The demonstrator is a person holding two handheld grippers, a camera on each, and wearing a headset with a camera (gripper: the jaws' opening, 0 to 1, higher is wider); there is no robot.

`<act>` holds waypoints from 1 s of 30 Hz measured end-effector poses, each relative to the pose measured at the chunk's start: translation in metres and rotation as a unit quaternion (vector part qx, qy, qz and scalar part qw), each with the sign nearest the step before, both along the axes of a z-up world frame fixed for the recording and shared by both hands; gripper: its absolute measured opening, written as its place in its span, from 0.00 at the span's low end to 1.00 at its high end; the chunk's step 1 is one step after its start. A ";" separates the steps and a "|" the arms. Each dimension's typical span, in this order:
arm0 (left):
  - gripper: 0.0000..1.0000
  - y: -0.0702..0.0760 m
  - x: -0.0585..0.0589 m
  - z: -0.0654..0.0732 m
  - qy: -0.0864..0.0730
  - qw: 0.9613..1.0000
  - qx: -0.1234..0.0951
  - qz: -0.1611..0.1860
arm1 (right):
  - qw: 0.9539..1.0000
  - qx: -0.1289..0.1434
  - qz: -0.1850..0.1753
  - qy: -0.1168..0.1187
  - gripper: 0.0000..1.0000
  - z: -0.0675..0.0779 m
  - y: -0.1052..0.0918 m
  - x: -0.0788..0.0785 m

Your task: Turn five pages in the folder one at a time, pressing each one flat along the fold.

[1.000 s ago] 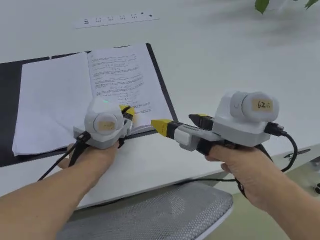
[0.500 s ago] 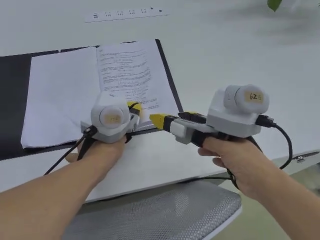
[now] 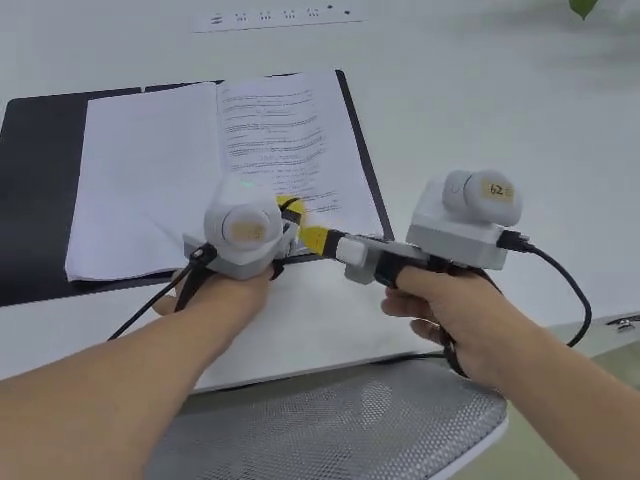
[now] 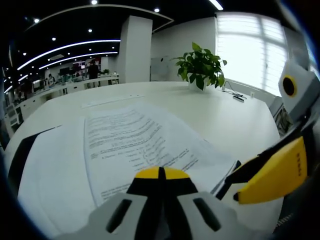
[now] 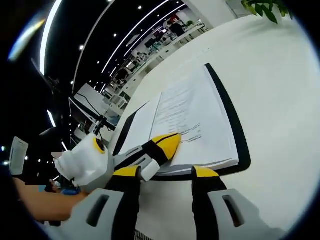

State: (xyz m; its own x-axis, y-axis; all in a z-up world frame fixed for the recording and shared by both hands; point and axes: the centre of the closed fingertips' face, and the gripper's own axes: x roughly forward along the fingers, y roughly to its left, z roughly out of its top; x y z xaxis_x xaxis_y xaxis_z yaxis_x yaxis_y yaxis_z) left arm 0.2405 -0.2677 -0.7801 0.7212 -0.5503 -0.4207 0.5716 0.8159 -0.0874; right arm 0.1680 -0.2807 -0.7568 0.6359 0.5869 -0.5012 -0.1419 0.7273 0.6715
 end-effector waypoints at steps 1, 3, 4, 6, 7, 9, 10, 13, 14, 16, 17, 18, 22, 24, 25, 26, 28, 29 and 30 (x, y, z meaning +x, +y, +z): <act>0.00 0.000 0.000 0.000 0.000 1.000 0.000 0.000 | 1.000 0.004 -0.004 0.007 0.39 -0.002 0.000 0.001; 0.00 0.000 0.001 -0.001 0.000 1.000 -0.001 0.000 | 1.000 0.008 -0.008 0.007 0.38 -0.004 0.001 0.003; 0.00 0.000 0.001 -0.001 0.000 1.000 -0.001 0.000 | 1.000 0.009 -0.010 0.011 0.37 -0.006 0.000 0.003; 0.00 0.000 0.000 0.000 -0.001 1.000 -0.003 0.001 | 1.000 0.013 -0.018 0.011 0.34 -0.007 -0.001 0.006; 0.00 0.001 0.000 -0.001 -0.001 1.000 -0.003 0.001 | 0.999 0.014 -0.026 0.012 0.33 -0.008 -0.003 0.008; 0.00 0.001 0.001 -0.001 -0.001 1.000 -0.004 0.001 | 0.999 0.014 -0.030 0.016 0.29 -0.010 -0.005 0.009; 0.00 0.001 0.001 -0.001 -0.002 1.000 -0.003 0.001 | 0.999 0.013 -0.034 0.016 0.28 -0.012 -0.006 0.011; 0.00 0.001 0.001 -0.001 -0.002 1.000 -0.005 0.003 | 0.999 0.007 -0.044 0.021 0.20 -0.016 -0.010 0.013; 0.00 0.001 0.001 -0.001 -0.002 1.000 -0.005 0.003 | 0.998 0.008 -0.051 0.025 0.18 -0.018 -0.012 0.014; 0.00 0.001 0.001 -0.001 -0.001 1.000 -0.005 0.003 | 0.997 0.026 -0.069 0.037 0.15 -0.019 -0.014 0.016; 0.00 0.001 0.001 -0.001 -0.001 1.000 -0.005 0.003 | 0.996 0.035 -0.076 0.041 0.14 -0.019 -0.014 0.017; 0.00 0.001 0.001 -0.001 -0.001 1.000 -0.004 0.003 | 0.994 0.049 -0.086 0.047 0.14 -0.019 -0.015 0.018; 0.00 0.001 0.001 -0.001 -0.001 1.000 -0.003 0.004 | 0.992 0.050 -0.102 0.054 0.08 -0.023 -0.019 0.020; 0.00 0.001 0.001 -0.001 0.003 1.000 -0.004 0.006 | 0.991 0.028 -0.113 0.063 0.00 -0.032 -0.025 0.020; 0.00 0.001 0.002 -0.002 0.005 1.000 -0.005 0.008 | 0.991 0.042 -0.112 0.059 0.00 -0.029 -0.022 0.021; 0.00 0.001 0.002 -0.002 0.007 1.000 -0.005 0.008 | 0.990 0.045 -0.117 0.062 0.00 -0.029 -0.023 0.021; 0.00 0.001 0.002 -0.001 0.014 1.000 -0.008 0.011 | 0.991 0.039 -0.114 0.058 0.00 -0.028 -0.022 0.021; 0.00 0.001 0.003 -0.001 0.020 1.000 -0.015 0.016 | 0.991 0.037 -0.113 0.057 0.00 -0.028 -0.022 0.021; 0.00 0.001 0.002 -0.002 0.040 0.998 -0.034 0.030 | 0.991 0.035 -0.112 0.057 0.00 -0.027 -0.022 0.021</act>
